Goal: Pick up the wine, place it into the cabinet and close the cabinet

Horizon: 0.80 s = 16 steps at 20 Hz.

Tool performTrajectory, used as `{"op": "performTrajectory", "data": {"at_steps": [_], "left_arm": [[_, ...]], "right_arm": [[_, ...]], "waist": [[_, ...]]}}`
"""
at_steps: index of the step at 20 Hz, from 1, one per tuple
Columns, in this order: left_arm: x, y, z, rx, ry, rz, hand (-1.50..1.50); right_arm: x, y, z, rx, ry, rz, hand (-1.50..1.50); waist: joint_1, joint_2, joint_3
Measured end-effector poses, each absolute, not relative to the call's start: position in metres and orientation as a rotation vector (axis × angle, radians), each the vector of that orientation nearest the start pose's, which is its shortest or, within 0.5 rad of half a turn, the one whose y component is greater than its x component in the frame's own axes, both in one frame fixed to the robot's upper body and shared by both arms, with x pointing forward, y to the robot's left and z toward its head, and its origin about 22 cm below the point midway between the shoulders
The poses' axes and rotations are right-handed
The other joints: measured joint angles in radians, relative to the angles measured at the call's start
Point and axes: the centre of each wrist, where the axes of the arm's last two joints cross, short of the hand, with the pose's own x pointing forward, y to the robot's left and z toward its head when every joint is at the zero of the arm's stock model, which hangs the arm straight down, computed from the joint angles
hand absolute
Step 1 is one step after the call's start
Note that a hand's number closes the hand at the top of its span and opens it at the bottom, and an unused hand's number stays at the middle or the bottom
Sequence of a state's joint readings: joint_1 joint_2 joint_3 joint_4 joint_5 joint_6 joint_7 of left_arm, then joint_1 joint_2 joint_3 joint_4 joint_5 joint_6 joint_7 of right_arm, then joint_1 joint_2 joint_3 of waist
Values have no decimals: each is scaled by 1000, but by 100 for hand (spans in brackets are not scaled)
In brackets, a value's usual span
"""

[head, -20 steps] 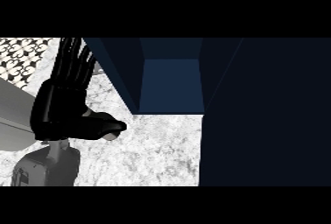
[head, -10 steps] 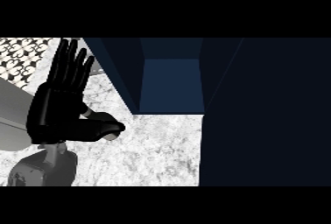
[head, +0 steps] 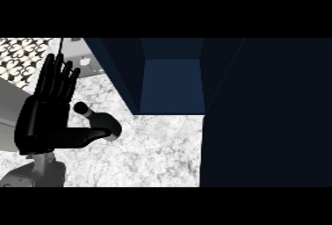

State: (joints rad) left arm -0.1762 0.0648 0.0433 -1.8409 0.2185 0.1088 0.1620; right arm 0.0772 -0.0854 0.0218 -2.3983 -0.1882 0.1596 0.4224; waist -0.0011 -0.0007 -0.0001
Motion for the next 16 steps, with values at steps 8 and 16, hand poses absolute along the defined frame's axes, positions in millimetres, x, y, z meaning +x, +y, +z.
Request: {"op": "performTrajectory", "data": {"at_steps": [8, 16], "left_arm": [[257, 255, 87, -80, -1800, 157, -150], [252, 278, 56, -44, -1756, 164, -150]], "right_arm": [[158, -230, 165, 206, -1908, 205, -150], [155, -228, 167, 216, -1912, 205, -150]], "waist": [[0, 0, 0], [0, 0, 0]]}}
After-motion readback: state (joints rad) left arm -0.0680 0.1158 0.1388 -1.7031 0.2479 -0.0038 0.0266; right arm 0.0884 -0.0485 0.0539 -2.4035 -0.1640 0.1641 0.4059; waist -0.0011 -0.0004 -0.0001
